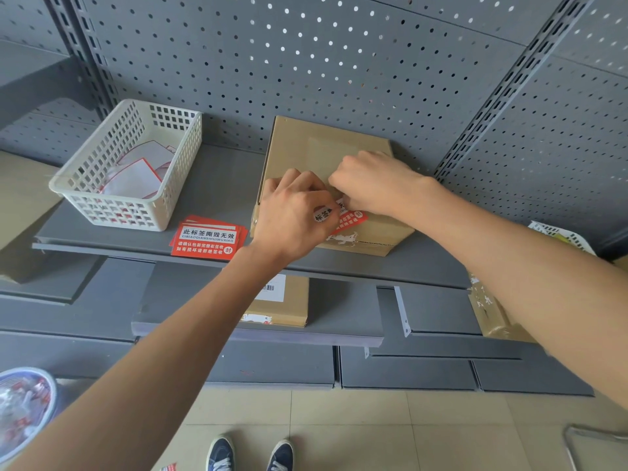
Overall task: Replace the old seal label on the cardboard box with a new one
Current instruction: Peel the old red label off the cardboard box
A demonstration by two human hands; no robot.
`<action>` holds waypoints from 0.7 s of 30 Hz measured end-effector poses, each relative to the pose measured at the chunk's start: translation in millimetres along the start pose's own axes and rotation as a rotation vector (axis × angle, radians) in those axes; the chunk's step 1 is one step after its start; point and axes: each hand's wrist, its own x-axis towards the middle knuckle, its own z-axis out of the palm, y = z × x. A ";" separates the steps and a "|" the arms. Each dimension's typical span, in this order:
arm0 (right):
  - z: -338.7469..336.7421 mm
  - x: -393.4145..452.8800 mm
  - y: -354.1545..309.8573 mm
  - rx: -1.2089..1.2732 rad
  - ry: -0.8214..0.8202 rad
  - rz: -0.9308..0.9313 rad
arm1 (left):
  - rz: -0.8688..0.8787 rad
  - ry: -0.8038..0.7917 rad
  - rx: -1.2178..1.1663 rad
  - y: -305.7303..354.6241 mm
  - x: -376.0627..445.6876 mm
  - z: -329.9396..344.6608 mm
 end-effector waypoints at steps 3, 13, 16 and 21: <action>4.2 -1.0 3.3 0.075 0.029 0.003 | 0.000 -0.001 0.006 -0.7 0.3 0.9; 20.8 -9.2 12.8 0.359 0.130 0.069 | 0.020 0.018 0.011 -1.3 -0.6 1.1; 27.7 -13.7 16.1 0.435 0.189 0.121 | 0.030 0.028 0.012 -2.2 -0.9 1.6; 27.3 -11.1 16.0 0.291 0.152 0.053 | 0.030 0.048 0.017 -2.9 -1.1 3.8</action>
